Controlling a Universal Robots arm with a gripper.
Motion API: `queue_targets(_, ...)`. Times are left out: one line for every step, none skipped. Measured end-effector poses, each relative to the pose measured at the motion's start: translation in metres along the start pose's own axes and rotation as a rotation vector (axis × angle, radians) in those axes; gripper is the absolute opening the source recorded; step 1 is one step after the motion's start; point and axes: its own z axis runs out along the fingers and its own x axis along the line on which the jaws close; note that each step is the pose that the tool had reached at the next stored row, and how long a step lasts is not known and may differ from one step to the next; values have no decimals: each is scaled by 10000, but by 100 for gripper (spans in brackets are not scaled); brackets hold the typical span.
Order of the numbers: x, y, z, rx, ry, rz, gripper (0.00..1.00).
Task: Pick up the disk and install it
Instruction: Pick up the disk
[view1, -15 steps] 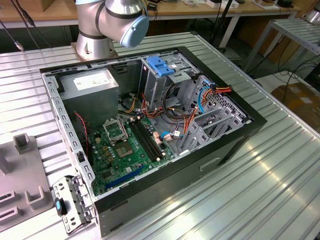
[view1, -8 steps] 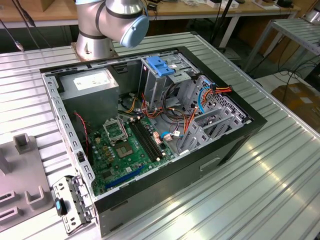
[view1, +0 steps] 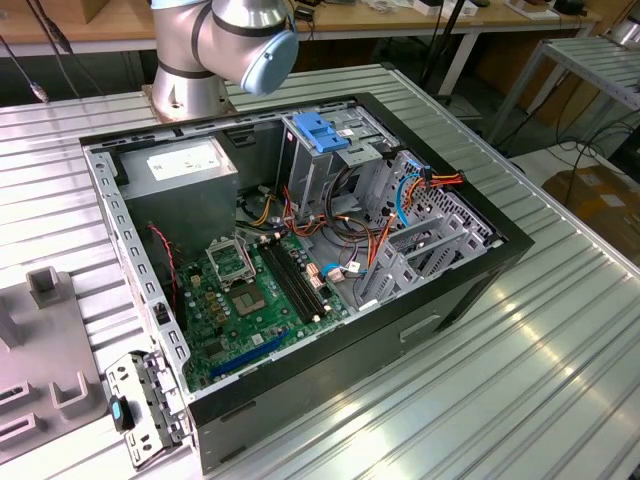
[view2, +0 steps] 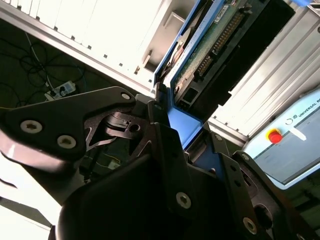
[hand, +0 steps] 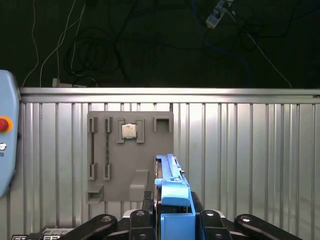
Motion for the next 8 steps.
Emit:
queue_targets(0, -11, 0, -1, 0, -1, 37)
queue_targets(0, -20, 0, 0, 0, -1, 37)
queue_targets(0, -31, 0, 0, 0, -1, 37)
queue_targets(0, -40, 0, 0, 0, -1, 37)
queue_targets(0, -54, -1, 0, 0, 0, 37)
queue_targets(1, -65, 0, 0, 0, -1, 37)
queue_targets(1, -73, 0, 0, 0, -1, 37)
queue_targets(1, -85, -1, -1, 0, -1, 37)
